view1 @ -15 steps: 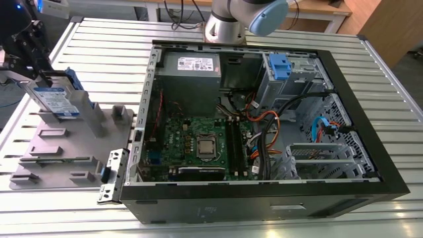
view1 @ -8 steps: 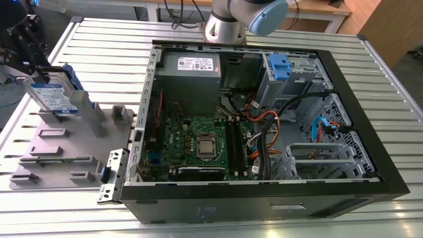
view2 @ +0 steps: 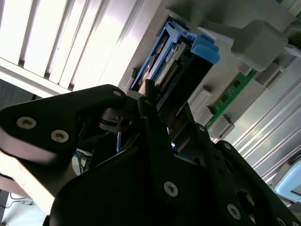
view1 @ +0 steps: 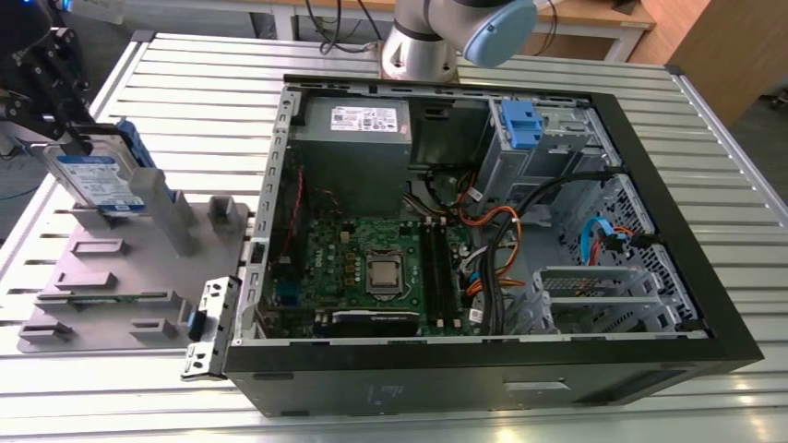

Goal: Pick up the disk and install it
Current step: 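Pick up the disk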

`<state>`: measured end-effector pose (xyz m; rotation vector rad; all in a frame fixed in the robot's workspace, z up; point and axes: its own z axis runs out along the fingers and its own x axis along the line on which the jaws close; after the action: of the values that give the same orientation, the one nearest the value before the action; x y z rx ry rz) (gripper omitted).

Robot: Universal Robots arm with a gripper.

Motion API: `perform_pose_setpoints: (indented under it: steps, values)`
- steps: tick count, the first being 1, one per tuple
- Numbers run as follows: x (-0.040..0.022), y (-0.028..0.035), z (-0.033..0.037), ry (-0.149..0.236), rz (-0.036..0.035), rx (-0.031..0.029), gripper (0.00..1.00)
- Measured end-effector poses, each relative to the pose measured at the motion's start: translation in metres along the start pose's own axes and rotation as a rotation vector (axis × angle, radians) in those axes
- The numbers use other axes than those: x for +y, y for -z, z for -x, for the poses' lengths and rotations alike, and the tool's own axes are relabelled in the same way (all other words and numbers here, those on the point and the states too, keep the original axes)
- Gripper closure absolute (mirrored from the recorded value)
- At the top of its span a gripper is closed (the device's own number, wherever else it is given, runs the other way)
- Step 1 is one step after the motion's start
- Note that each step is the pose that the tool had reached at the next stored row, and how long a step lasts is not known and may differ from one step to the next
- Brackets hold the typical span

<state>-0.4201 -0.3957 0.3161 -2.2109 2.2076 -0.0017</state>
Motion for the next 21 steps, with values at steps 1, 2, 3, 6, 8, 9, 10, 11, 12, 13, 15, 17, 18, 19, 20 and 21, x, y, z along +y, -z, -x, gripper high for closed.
perform_pose_setpoints:
  steps: [1,2,3,6,8,9,10,11,12,13,15,17,18,19,20,21]
  values:
    - [0.0,0.0,0.0,0.0,0.0,0.0,0.65]
    - [0.0,0.0,0.0,0.0,0.0,0.0,0.65]
    - [0.0,0.0,0.0,0.0,0.0,0.0,0.65]
    - [-0.0002,0.0,-0.0001,-0.004,0.0,0.0,0.65]
    - [-0.0002,0.0,-0.0001,-0.01,0.0,0.0001,0.65]
    - [-0.0003,-0.0001,-0.0001,-0.01,-0.0001,0.0001,0.65]
    - [-0.0003,0.0,-0.0001,-0.01,-0.0001,0.0001,0.65]
    - [-0.0003,-0.0001,-0.0001,-0.01,-0.0002,0.0001,0.65]
    - [-0.0003,0.0,-0.0001,-0.01,-0.0001,0.0001,0.65]
    - [-0.0004,-0.0001,0.0,-0.01,-0.0002,0.0001,0.65]
    - [-0.0004,0.0,0.0007,-0.012,-0.0001,0.0003,0.65]
    - [-0.0003,0.0,0.0011,-0.012,-0.0001,0.0002,0.65]
    - [-0.0003,-0.0001,0.0011,-0.012,-0.0001,0.0002,0.65]
    - [-0.0003,-0.0001,0.0011,-0.012,-0.0002,0.0001,0.65]
    - [-0.0003,-0.0001,0.0011,-0.013,-0.0002,0.0001,0.65]
    - [-0.0003,0.0,0.0011,-0.013,-0.0001,0.0002,0.65]
